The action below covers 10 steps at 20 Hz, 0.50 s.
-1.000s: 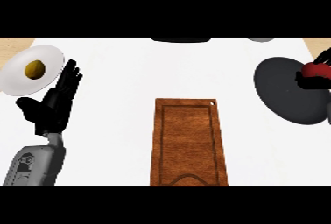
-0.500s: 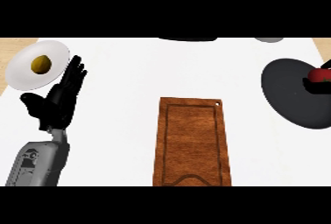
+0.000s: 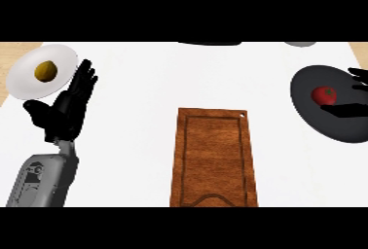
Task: Pick the tomato from the cutting board and place it in the pan
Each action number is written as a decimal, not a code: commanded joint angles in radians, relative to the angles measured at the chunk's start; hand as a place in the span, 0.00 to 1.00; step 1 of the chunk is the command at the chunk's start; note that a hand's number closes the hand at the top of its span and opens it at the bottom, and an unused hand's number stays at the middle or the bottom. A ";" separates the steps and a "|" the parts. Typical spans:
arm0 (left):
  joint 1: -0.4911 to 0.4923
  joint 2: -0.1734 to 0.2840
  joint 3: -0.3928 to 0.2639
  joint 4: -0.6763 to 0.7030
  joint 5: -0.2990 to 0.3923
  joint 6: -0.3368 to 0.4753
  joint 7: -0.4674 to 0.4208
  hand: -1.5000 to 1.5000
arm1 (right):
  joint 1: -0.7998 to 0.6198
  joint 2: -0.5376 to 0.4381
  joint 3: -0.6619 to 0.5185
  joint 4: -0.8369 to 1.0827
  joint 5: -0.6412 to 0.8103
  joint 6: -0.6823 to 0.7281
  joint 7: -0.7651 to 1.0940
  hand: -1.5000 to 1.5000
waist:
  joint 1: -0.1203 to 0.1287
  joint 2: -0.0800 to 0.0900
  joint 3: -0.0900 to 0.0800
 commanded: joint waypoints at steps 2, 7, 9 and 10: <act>0.030 0.001 0.007 -0.016 0.014 -0.013 -0.014 0.50 | -0.009 0.005 -0.081 0.015 -0.084 -0.021 -0.109 0.00 | -0.003 -0.007 -0.001; 0.073 0.006 0.015 -0.027 0.000 0.002 -0.015 0.50 | 0.046 -0.001 -0.200 0.000 -0.219 0.016 -0.272 0.00 | -0.031 -0.018 -0.002; 0.038 0.007 0.029 0.034 -0.008 0.007 -0.055 0.50 | 0.053 -0.043 -0.216 0.024 -0.248 0.120 -0.278 0.00 | -0.046 -0.019 -0.004; 0.049 0.002 0.015 0.006 -0.006 0.006 -0.015 0.50 | 0.104 -0.027 -0.237 0.026 -0.278 0.155 -0.328 0.00 | -0.054 -0.024 -0.004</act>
